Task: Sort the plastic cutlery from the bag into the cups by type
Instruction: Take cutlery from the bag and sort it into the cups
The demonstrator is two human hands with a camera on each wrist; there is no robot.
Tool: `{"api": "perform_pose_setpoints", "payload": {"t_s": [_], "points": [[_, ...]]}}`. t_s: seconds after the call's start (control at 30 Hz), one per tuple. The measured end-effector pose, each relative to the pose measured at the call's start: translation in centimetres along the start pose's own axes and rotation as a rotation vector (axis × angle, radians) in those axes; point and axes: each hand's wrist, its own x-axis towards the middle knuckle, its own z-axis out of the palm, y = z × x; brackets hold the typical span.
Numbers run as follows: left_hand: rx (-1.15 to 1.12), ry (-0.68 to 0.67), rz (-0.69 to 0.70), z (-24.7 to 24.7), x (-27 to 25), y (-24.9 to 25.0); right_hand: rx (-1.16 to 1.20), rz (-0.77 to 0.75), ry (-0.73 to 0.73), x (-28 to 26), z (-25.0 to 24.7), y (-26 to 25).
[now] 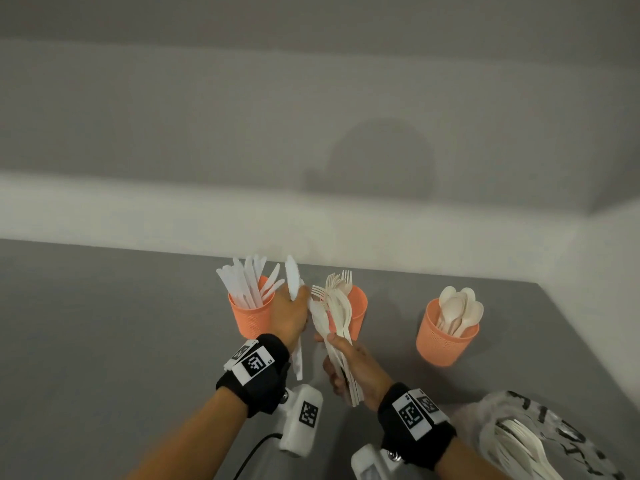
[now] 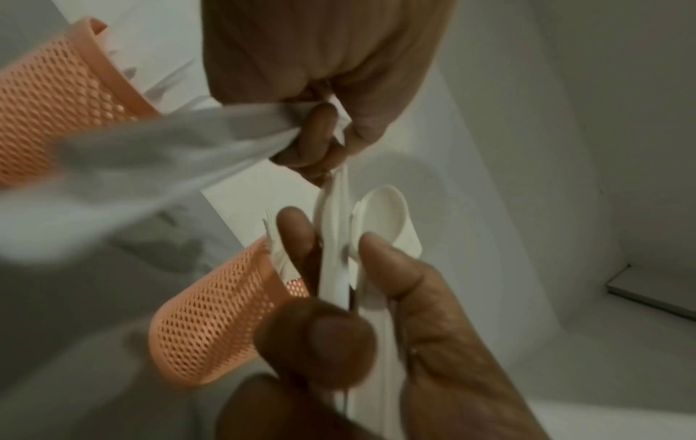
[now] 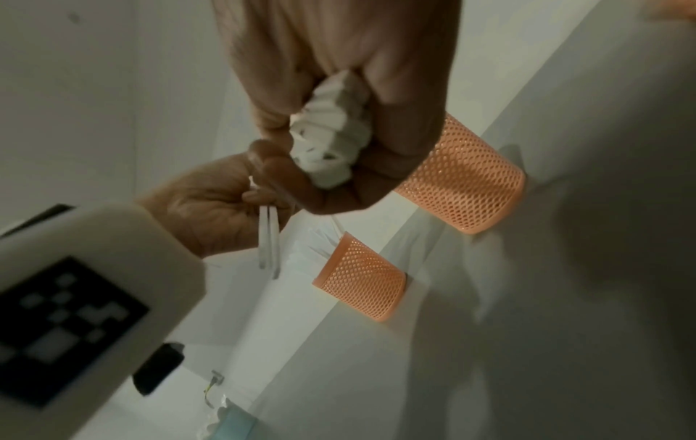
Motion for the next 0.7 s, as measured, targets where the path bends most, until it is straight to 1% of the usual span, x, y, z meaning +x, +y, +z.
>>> {"api": "perform_pose_setpoints", "payload": {"t_s": [0.07,0.13,0.2,0.3,0.37,0.47,0.57,0.6,0.7], "points": [[-0.040,0.052,0.015,0.2,0.0,-0.5,0.009,0.001,0.041,0.3,-0.1,0.1],[-0.036,0.086,0.059,0.4,-0.3,-0.9,0.015,0.006,0.067,0.5,-0.2,0.2],[-0.018,0.078,0.094,0.6,-0.7,-1.5,-0.002,0.000,0.089,0.6,-0.3,0.3],[-0.062,0.045,0.082,0.8,-1.5,-2.0,-0.046,-0.042,0.075,0.8,-0.4,0.3],[-0.103,0.054,0.076,1.0,-1.7,-1.8,-0.036,-0.053,0.050,0.8,-0.3,0.3],[-0.155,0.136,0.090,1.1,-1.2,-1.3,0.004,-0.071,0.042,1.2,0.0,0.3],[-0.240,0.202,0.094,0.6,-0.1,-1.1,0.004,-0.108,0.095,1.8,0.1,0.5],[-0.259,0.205,0.098,0.4,0.0,-0.9,0.014,-0.123,0.107,1.9,0.1,0.4],[-0.250,0.116,0.057,0.8,-0.4,-1.2,0.028,-0.163,0.116,2.3,0.3,0.2]]}}
